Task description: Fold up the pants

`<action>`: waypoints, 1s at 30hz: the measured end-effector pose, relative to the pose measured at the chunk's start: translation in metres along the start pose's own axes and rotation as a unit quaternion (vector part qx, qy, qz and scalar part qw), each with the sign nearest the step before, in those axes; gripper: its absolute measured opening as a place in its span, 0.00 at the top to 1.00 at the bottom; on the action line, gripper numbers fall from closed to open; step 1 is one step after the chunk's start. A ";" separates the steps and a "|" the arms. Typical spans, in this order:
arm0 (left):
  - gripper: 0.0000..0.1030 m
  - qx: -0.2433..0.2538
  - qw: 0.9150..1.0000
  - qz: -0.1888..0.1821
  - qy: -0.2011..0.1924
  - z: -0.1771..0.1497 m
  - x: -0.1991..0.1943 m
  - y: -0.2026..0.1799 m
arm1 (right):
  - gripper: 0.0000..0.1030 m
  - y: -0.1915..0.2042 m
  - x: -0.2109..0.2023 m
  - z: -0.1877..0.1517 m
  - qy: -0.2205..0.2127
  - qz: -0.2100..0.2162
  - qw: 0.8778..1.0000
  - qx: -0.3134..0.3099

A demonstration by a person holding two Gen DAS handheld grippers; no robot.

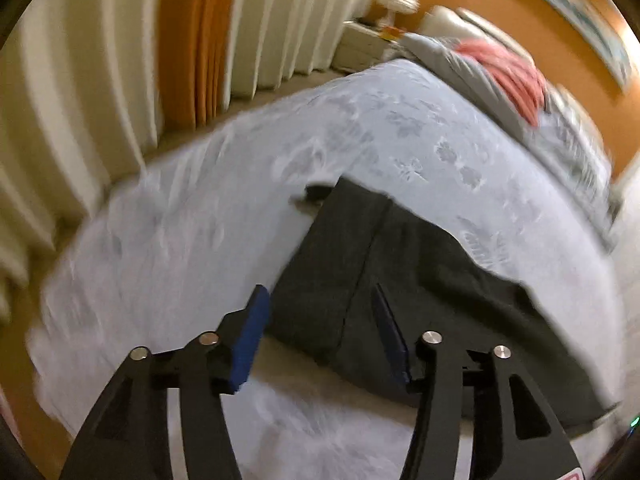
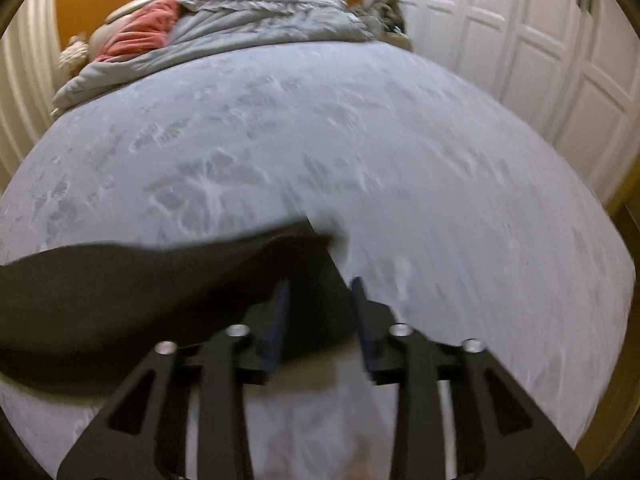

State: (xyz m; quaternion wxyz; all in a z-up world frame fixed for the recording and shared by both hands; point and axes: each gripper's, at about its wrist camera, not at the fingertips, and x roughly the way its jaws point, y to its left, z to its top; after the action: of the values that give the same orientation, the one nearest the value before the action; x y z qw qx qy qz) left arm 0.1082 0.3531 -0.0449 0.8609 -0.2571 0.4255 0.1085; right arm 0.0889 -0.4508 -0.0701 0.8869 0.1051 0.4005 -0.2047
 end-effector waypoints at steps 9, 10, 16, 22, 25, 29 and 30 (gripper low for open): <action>0.32 -0.119 0.989 -0.082 0.013 -0.024 -0.002 -0.012 | 0.24 0.013 -0.051 -0.010 -0.005 0.073 0.991 0.113; 0.32 -0.113 0.991 -0.071 0.020 -0.028 0.007 -0.022 | 0.24 0.013 -0.046 -0.012 0.003 0.073 0.989 0.127; 0.68 -0.021 1.000 0.011 0.015 -0.023 0.039 -0.050 | 0.30 0.016 -0.005 -0.019 0.033 0.048 0.990 0.126; 0.94 -0.036 0.998 0.021 0.042 -0.019 0.055 -0.039 | 0.34 0.004 0.028 0.001 0.035 0.075 0.982 0.169; 0.96 -0.027 0.998 0.042 0.039 -0.021 0.058 -0.039 | 0.73 0.007 0.053 0.009 0.049 0.096 0.977 0.181; 0.98 -0.014 0.997 0.068 0.026 -0.019 0.056 -0.036 | 0.98 0.009 -0.005 0.037 -0.055 0.163 0.969 0.177; 0.98 -0.017 0.997 0.068 0.026 -0.018 0.056 -0.034 | 0.98 0.009 -0.021 0.040 -0.078 0.170 0.968 0.169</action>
State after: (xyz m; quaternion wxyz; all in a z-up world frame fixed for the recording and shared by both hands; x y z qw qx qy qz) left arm 0.1443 0.3131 -0.0859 0.8357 -0.2446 0.4623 0.1673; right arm 0.1077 -0.4511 -0.0277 0.9067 0.3038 0.2654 -0.1232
